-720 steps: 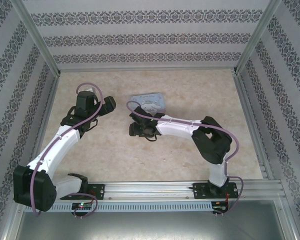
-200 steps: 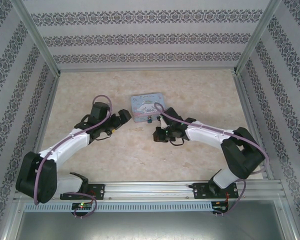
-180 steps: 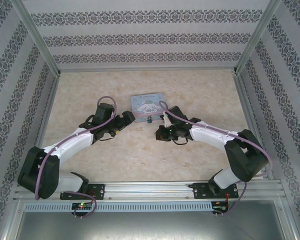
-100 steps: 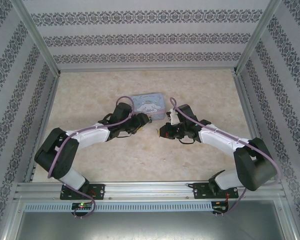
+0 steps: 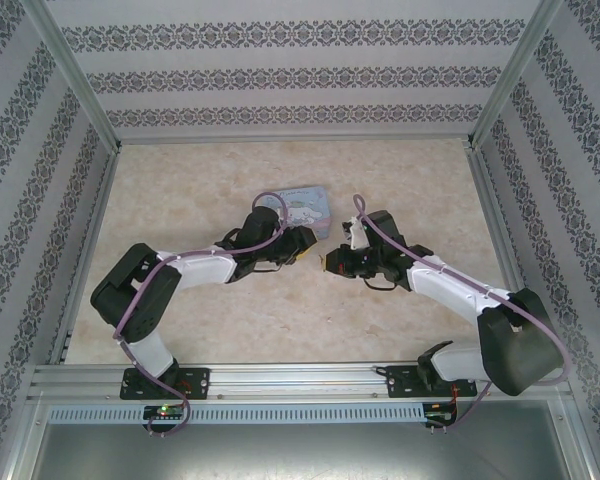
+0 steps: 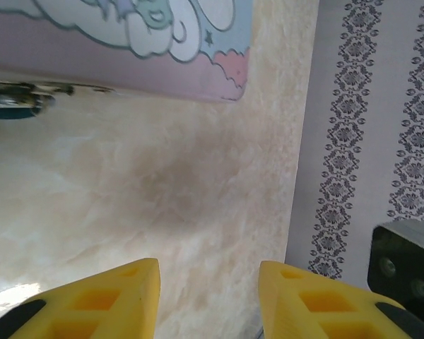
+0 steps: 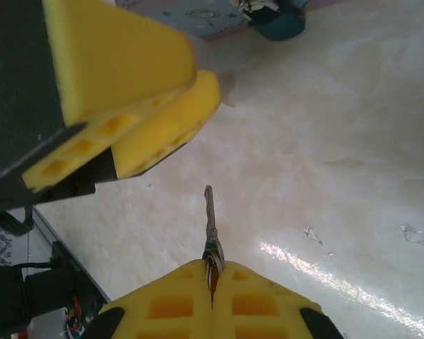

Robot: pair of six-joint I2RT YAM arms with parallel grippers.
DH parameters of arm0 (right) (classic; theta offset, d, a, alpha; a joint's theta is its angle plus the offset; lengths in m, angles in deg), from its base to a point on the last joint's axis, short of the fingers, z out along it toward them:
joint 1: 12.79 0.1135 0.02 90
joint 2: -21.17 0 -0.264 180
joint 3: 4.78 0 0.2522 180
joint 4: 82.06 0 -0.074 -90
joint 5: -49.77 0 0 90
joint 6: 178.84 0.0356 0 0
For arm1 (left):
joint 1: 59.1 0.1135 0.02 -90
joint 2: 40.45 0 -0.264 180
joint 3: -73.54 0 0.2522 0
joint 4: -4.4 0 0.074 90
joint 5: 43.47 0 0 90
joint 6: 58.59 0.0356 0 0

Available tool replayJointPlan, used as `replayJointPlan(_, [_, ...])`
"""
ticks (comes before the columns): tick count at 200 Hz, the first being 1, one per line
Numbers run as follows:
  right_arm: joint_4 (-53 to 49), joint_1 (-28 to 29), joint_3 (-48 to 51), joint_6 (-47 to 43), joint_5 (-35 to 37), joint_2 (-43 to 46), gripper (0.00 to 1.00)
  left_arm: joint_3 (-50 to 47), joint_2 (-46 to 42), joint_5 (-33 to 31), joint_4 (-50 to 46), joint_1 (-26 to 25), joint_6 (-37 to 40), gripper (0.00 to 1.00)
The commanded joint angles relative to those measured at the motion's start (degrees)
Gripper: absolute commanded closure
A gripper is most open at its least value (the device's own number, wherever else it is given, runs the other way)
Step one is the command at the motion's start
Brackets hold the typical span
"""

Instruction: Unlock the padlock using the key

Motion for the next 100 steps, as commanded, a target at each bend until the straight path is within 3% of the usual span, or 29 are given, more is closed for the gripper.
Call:
replayJointPlan(1, [2.7, -0.6, 1.3, 1.5, -1.3, 0.8, 1.00, 1.6, 1.4, 0.9, 4.9, -1.2, -1.2, 0.61])
replayJointPlan(100, [5.4, -1.5, 2.2, 3.2, -2.1, 0.4, 1.00, 1.9, 2.5, 0.8, 6.5, -2.7, -1.6, 0.69])
